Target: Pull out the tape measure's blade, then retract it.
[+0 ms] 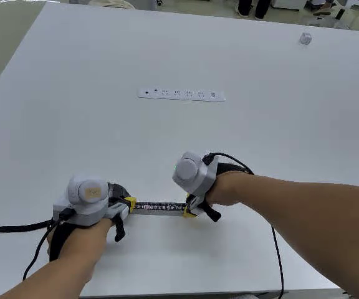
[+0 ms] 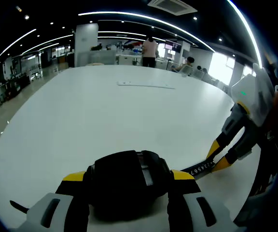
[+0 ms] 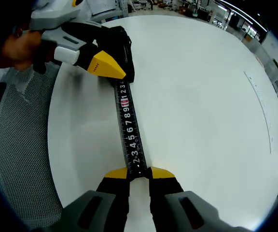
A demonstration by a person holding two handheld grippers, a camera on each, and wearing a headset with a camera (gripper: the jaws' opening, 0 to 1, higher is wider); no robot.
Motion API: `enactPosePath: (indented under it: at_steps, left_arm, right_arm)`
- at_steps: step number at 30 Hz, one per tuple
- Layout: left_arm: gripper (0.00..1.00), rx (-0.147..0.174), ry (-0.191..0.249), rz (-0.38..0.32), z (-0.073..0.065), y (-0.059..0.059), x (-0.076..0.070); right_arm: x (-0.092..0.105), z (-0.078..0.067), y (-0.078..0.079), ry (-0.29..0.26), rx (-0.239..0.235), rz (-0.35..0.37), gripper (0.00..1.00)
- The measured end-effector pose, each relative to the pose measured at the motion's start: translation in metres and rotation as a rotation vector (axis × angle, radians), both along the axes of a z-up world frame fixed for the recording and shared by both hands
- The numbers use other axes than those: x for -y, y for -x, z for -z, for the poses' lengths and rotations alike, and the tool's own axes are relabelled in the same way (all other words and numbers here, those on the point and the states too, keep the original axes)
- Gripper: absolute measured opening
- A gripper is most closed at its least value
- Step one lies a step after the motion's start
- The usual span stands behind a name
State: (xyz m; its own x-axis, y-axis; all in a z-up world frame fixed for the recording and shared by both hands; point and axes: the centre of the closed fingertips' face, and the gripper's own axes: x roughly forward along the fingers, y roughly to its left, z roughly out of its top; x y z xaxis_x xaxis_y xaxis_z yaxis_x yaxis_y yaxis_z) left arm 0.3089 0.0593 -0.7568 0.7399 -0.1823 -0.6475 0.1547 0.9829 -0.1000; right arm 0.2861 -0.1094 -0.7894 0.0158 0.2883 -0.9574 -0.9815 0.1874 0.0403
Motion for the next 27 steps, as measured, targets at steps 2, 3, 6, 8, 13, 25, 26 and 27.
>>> enactPosePath:
  at_steps: [2,3,6,8,13,25,26,27]
  left_arm:
    - [0.62,0.0,0.0,-0.001,0.0002,-0.0001,-0.0002]
    - [0.62,0.001,0.0,-0.001,0.0002,-0.0002,-0.0003]
    - [0.62,0.001,0.0,-0.001,0.0003,-0.0003,-0.0004]
    - [0.62,0.002,0.001,-0.001,0.0003,-0.0003,-0.0006]
    - [0.62,0.002,0.001,-0.002,0.0005,-0.0004,-0.0007]
    - [0.63,0.004,0.004,-0.001,0.0008,-0.0005,-0.0003]
    - [0.63,0.004,0.004,-0.001,0.0009,-0.0005,-0.0002]
    - [0.63,0.004,0.004,-0.001,0.0009,-0.0004,-0.0002]
  right_arm:
    - [-0.001,0.0,0.0,0.0,0.0,-0.001,0.15]
    - [-0.0017,0.0,-0.0001,-0.002,0.0,-0.001,0.15]
    - [-0.003,-0.0001,-0.0001,-0.004,0.0,-0.002,0.15]
    - [-0.0036,0.0,-0.0004,-0.005,0.0,-0.002,0.15]
    - [-0.0054,-0.0001,0.0002,-0.006,0.0,-0.006,0.15]
    - [-0.0088,-0.0006,0.0004,-0.011,0.0,-0.006,0.15]
    - [-0.0091,-0.0005,0.0004,-0.011,0.001,-0.007,0.15]
    - [-0.0092,-0.0004,0.0004,-0.012,0.001,-0.008,0.15]
